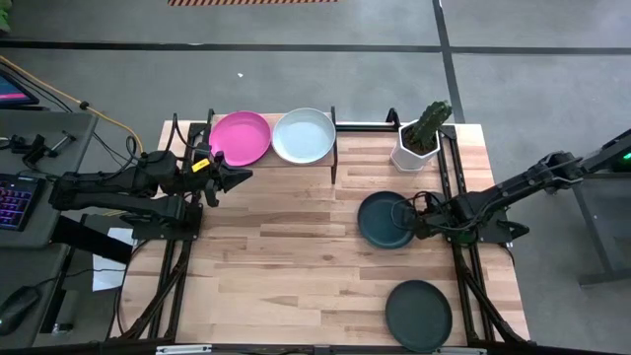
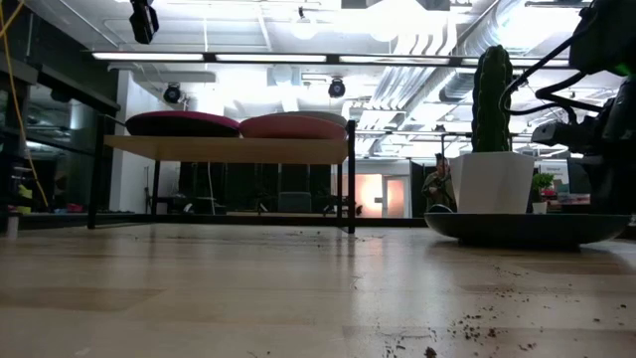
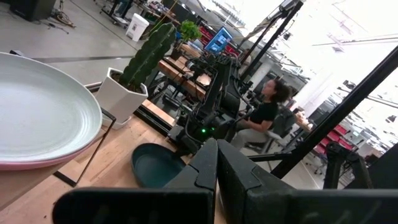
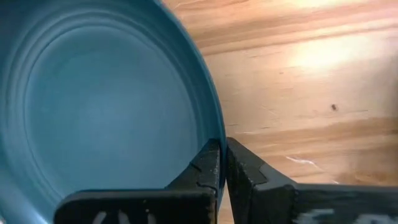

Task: Place and stack plates onto a shelf
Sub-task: Stack the dark green plate on the top of the white plate on the shelf

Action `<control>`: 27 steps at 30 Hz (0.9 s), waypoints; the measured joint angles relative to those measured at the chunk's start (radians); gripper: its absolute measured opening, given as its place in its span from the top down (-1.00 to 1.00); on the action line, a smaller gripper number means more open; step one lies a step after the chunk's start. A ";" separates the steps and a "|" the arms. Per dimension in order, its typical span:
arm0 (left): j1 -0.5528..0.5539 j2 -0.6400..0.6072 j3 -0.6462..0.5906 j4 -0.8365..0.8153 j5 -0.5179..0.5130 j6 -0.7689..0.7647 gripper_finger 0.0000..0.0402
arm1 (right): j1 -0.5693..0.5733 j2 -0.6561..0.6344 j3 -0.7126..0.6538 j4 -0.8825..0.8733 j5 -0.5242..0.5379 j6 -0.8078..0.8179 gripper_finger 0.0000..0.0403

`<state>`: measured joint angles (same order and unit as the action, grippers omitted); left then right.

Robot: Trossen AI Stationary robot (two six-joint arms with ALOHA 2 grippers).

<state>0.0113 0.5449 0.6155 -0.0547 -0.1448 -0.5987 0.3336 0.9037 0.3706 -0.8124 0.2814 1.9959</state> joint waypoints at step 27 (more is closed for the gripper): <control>0.000 -0.002 0.000 0.432 0.000 0.214 1.00 | -0.176 0.130 0.498 0.363 0.008 -0.876 1.00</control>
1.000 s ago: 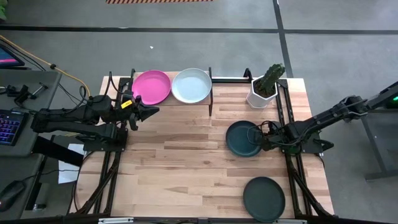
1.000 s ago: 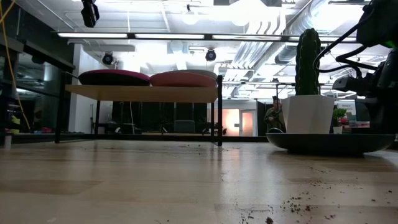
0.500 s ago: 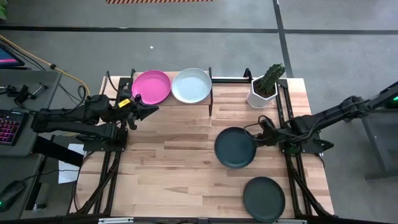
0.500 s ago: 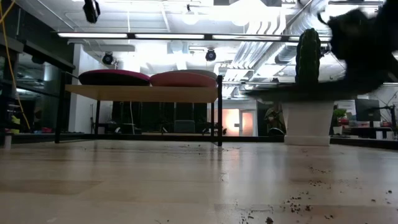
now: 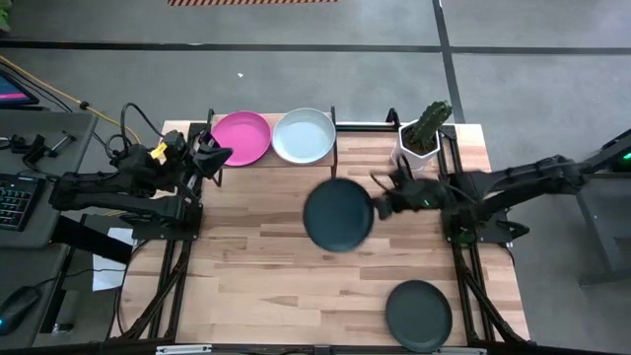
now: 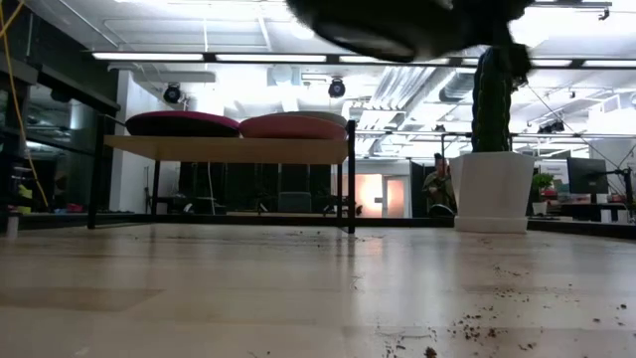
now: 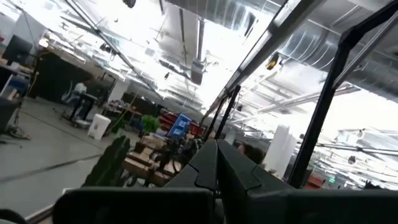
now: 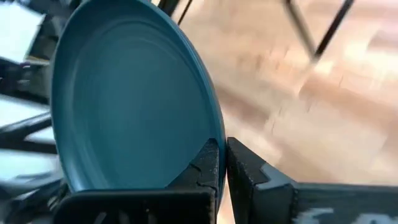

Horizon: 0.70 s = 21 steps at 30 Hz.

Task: Place and stack plates onto a shelf
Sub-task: Stack the dark green plate on the top of the white plate on the shelf

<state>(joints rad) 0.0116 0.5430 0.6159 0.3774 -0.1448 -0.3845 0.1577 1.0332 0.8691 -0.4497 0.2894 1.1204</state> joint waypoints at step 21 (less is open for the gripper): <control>0.000 0.000 0.000 0.002 0.003 -0.007 1.00 | -0.596 0.579 0.703 -0.078 -0.317 -0.369 1.00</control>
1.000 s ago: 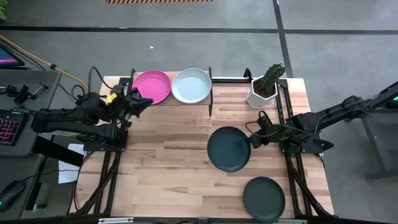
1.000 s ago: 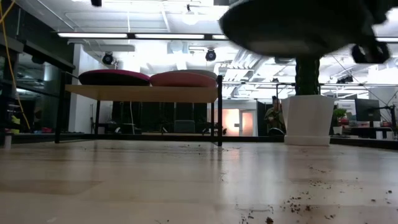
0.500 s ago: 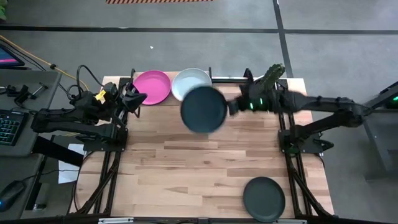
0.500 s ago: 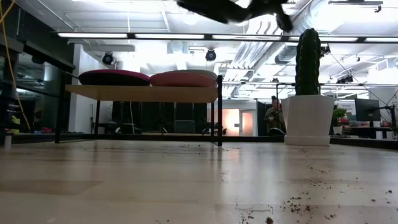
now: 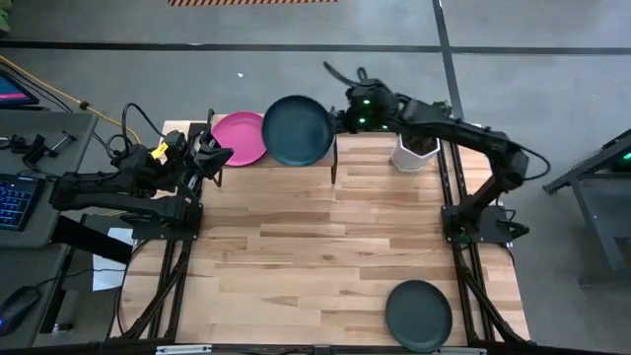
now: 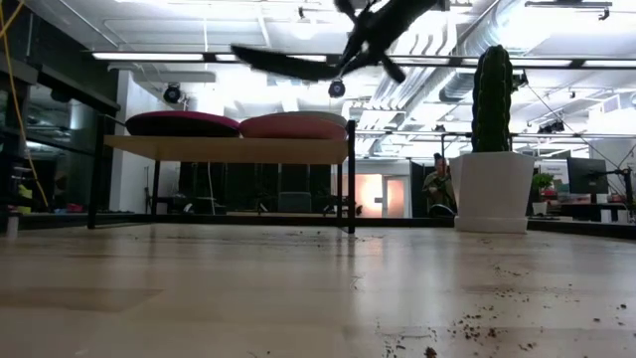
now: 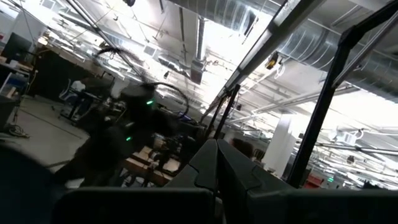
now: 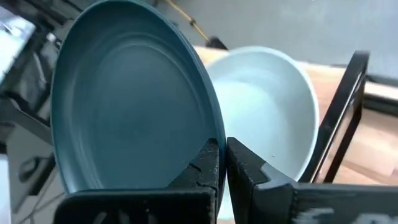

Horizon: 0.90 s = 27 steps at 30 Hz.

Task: Place and stack plates onto a shelf
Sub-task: Stack the dark green plate on the top of the white plate on the shelf

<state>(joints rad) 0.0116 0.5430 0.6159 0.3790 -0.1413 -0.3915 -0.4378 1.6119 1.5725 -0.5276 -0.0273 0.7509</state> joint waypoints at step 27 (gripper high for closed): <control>0.000 0.009 0.000 -0.003 0.001 -0.051 1.00 | -0.083 0.118 -0.004 -0.087 -0.002 0.132 1.00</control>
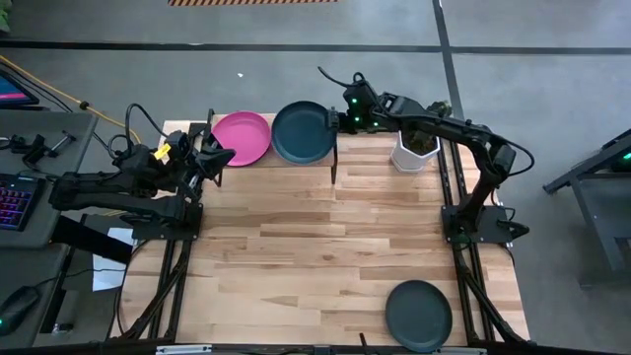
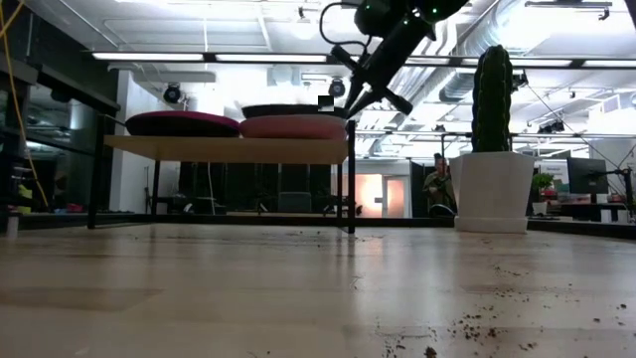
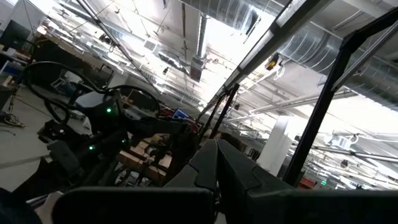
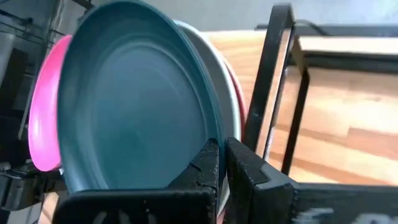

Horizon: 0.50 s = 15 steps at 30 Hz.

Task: Place and stack plates onto a shelf
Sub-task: Stack the dark green plate on the top of the white plate on the shelf, then stack the black plate on the top of the pink plate on the shelf

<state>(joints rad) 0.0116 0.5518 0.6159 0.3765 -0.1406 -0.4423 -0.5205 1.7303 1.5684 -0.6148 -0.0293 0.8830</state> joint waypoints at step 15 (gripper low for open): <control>0.000 0.003 0.000 -0.014 0.000 0.001 1.00 | -0.001 0.039 -0.001 0.006 -0.006 -0.011 0.80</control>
<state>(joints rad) 0.0113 0.5549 0.6159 0.3628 -0.1406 -0.4416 -0.5213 1.7695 1.5677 -0.6088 -0.0354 0.8715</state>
